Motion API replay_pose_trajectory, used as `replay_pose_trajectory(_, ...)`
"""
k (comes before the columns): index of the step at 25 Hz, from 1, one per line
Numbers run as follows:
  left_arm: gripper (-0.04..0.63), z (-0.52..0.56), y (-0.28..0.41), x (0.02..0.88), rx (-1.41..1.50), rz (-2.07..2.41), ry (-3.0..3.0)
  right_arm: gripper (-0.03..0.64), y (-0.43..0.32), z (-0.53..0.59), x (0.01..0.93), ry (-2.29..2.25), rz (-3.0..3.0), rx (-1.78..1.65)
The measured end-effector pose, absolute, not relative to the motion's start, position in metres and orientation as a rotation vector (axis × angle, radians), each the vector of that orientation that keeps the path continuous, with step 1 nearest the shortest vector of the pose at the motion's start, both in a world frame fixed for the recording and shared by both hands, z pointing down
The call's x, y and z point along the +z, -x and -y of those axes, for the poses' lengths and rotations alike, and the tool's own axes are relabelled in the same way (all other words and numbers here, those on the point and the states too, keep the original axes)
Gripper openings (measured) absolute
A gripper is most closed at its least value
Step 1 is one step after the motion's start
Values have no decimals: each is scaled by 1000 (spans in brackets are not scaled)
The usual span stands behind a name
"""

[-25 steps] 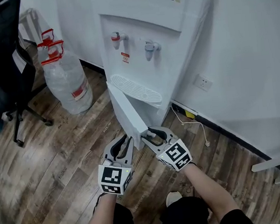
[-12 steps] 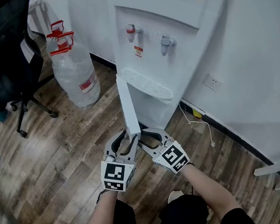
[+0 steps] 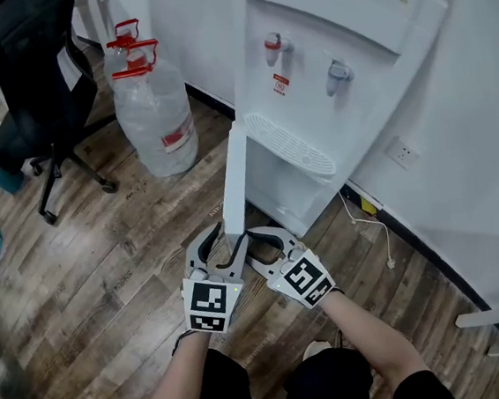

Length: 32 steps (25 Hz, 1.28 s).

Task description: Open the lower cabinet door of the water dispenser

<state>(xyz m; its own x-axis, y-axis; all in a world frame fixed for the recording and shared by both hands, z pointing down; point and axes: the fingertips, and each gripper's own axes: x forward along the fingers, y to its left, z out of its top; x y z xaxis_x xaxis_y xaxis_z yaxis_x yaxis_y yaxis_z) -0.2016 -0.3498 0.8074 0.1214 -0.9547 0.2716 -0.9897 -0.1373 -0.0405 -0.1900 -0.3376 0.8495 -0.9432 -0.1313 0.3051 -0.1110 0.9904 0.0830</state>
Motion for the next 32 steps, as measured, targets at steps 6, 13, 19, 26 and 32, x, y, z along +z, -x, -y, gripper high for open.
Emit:
replay_pose_trajectory(6, 195, 344, 220, 814, 368, 2003, -2188, 158, 206, 332, 852, -136, 2837, -86)
replay_pose_trajectory(13, 195, 344, 236, 820, 395, 2045, -2134, 158, 223, 329, 854, -99, 2855, -81)
replay_pose_trajectory(19, 195, 343, 254, 822, 404, 2085, -2092, 158, 228, 328, 859, -75, 2856, -73)
replay_pose_trajectory(26, 193, 338, 293, 822, 404, 2153, -2025, 111, 216, 341, 852, -122, 2882, -36)
replay_pose_trajectory(32, 193, 340, 320, 823, 425, 2185, -2017, 65, 204, 349, 835, -172, 2900, -28)
